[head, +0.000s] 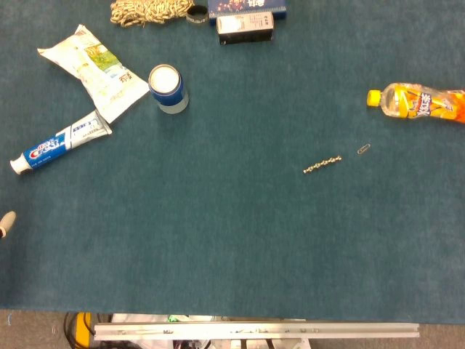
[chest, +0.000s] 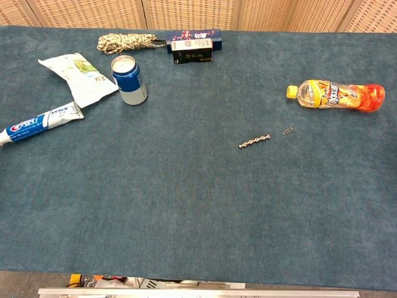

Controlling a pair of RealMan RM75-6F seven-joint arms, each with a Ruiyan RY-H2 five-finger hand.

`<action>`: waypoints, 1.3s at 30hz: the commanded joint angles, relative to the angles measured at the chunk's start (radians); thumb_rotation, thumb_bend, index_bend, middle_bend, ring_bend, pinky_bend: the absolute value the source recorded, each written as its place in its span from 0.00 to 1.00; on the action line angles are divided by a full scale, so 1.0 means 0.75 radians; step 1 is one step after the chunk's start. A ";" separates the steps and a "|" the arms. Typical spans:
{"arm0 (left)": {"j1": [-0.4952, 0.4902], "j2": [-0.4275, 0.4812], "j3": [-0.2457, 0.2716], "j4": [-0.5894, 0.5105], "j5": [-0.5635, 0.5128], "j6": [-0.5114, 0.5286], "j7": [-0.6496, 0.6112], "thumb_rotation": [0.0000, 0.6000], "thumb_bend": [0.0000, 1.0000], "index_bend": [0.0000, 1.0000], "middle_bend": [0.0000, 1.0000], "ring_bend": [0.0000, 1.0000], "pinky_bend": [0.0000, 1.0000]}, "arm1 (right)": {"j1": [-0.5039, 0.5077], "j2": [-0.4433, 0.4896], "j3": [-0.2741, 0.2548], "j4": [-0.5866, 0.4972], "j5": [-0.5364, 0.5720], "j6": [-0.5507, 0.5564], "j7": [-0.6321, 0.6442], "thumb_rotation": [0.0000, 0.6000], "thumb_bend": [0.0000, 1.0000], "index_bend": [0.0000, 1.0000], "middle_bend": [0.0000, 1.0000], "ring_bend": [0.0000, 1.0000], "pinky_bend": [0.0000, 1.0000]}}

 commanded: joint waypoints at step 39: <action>0.053 0.003 0.016 -0.014 0.025 0.071 0.005 1.00 0.17 0.00 0.00 0.00 0.00 | 0.476 -0.173 0.069 -0.058 -0.029 -0.618 -0.232 1.00 0.21 0.45 0.95 0.99 1.00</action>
